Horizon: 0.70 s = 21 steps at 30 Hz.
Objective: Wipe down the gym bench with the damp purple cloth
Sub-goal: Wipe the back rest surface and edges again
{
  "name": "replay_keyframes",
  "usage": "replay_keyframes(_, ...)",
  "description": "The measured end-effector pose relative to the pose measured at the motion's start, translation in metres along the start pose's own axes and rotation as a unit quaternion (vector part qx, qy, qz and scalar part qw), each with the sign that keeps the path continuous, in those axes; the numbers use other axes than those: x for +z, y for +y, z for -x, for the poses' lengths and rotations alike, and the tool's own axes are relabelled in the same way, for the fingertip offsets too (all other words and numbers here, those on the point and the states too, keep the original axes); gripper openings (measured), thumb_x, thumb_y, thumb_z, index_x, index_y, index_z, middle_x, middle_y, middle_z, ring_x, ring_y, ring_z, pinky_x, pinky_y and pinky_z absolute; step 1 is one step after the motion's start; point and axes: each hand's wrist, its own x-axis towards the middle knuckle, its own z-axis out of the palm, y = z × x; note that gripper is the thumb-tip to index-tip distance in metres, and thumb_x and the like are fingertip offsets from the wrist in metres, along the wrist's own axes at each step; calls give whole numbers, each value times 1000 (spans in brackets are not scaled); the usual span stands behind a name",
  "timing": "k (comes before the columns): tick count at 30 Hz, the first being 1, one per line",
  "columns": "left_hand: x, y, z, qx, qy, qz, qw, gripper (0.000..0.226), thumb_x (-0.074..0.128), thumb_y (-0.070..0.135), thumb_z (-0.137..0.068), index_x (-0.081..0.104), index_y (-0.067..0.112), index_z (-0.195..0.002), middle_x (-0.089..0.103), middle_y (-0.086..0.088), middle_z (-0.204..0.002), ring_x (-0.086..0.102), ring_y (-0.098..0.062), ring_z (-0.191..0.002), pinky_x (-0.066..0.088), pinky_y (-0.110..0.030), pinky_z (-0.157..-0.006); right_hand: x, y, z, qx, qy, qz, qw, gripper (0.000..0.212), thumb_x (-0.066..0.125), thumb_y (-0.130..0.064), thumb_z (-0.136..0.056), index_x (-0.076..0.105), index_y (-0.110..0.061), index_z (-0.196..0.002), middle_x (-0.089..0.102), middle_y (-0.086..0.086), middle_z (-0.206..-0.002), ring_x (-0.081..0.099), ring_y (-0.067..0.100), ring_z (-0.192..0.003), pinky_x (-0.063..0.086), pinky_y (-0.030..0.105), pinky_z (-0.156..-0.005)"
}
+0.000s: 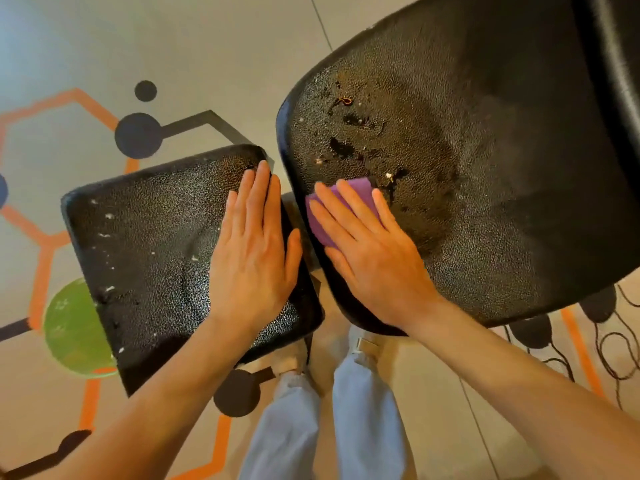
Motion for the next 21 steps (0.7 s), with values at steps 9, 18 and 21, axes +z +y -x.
replay_keyframes(9,1,1,0,-8,3,1,1000,66,40,31,-99,19,-1,-153,15,-17,-163,9,-29,-152,12,-44,-124,-11,-9,-56,39,29,-32,998,55,28,-31,-101,19,-16,-153,14,1,-161,11,20,-149,11,45,-120)
replay_keyframes(18,0,0,-1,-15,-5,-1,1000,67,40,32,-99,17,1,-154,13,-14,-164,7,-27,-153,11,-42,-125,1,-18,76,76,-13,-59,995,57,35,-31,-97,23,-17,-151,17,-1,-160,14,19,-148,21,49,-116)
replay_keyframes(21,0,0,-2,-14,-3,1,1000,66,42,30,-100,17,1,-154,13,-15,-163,8,-27,-152,11,-43,-124,-5,-8,-9,143,22,-53,988,56,29,-32,-101,17,-16,-153,13,2,-161,9,21,-149,14,48,-119)
